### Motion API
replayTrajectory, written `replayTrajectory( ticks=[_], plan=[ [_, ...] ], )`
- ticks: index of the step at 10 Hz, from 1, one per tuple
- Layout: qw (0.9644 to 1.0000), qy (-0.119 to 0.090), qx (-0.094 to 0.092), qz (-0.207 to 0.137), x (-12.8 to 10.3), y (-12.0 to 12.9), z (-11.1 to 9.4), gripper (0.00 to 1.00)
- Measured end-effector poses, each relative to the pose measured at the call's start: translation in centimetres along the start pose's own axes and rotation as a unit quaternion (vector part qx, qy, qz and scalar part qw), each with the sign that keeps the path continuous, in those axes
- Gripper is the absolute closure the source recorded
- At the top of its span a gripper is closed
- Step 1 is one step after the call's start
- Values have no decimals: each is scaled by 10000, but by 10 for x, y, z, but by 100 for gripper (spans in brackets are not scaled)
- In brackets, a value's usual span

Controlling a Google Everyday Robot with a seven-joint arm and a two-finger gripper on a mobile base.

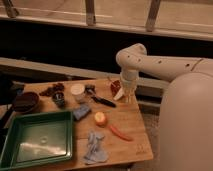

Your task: Place banana in table surface

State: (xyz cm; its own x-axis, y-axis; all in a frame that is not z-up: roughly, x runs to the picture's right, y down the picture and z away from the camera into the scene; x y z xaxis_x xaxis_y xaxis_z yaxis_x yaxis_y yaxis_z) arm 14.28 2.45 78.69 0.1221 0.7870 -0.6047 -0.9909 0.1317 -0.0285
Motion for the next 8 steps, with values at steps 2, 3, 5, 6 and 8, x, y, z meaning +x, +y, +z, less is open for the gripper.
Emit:
replayTrajectory(
  ticks=[2, 3, 5, 6, 8],
  plan=[
    [10000, 80, -15, 25, 4, -1, 6, 100],
    [9997, 209, -70, 53, 9, -1, 15, 100],
    [9985, 514, -174, 113, 23, 2, 39, 100],
    [9973, 671, -239, 155, 32, 3, 52, 100],
    [9938, 993, -442, 240, 49, 8, 82, 100]
  ],
)
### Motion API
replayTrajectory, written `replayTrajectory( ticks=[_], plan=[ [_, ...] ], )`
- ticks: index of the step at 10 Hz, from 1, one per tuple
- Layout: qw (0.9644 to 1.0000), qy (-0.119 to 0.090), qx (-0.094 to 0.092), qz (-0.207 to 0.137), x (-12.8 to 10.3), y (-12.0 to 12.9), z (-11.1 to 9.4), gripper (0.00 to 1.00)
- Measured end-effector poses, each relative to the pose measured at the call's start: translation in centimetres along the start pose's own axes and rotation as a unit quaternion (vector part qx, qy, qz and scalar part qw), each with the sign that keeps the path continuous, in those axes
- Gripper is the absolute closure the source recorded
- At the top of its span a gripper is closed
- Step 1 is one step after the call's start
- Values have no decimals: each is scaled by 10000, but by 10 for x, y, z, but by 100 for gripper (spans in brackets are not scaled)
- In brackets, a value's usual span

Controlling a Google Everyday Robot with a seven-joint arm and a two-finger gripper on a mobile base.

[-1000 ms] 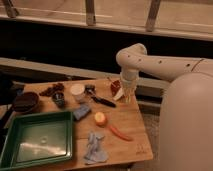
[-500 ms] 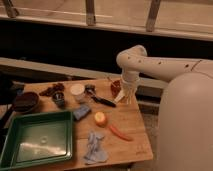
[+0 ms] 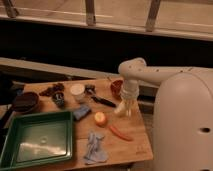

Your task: Place banana in table surface

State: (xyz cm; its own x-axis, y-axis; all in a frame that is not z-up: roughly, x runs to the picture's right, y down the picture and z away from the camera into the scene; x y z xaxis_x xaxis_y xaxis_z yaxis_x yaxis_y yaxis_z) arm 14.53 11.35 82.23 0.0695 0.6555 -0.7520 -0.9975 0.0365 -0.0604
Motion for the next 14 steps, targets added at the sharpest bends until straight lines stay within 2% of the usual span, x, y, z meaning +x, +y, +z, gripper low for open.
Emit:
replayTrajectory(
  ticks=[1, 2, 4, 8, 9, 14],
  plan=[
    [9999, 117, -117, 48, 4, 1, 13, 100],
    [9991, 258, -304, 108, 7, 4, 32, 95],
    [9975, 357, -594, 169, 9, 13, 54, 76],
    [9951, 320, -916, 164, 4, 30, 60, 37],
    [9948, 295, -962, 183, 3, 30, 60, 32],
    [9948, 300, -960, 171, 3, 32, 60, 31]
  ],
)
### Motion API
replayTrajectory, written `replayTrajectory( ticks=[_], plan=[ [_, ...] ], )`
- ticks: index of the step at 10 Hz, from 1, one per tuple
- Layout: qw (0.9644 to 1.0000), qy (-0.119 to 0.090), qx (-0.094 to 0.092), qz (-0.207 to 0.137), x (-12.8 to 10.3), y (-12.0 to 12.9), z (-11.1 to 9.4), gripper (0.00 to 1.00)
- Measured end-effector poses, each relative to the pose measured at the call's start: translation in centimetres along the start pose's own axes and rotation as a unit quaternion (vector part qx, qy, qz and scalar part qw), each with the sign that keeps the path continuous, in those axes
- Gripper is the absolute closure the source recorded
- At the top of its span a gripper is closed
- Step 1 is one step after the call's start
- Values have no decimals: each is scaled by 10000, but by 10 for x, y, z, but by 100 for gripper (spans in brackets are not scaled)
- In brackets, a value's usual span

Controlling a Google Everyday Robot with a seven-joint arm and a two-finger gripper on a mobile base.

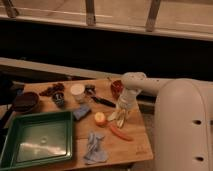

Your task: Place banana in table surface

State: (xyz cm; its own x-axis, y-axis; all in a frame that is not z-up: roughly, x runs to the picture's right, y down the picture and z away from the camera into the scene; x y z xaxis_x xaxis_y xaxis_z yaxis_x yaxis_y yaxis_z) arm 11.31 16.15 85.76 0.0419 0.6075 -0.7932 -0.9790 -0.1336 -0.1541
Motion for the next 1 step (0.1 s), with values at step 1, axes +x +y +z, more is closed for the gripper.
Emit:
replayTrajectory(
  ticks=[1],
  plan=[
    [10000, 0, 0, -1, 0, 0, 0, 31]
  ],
)
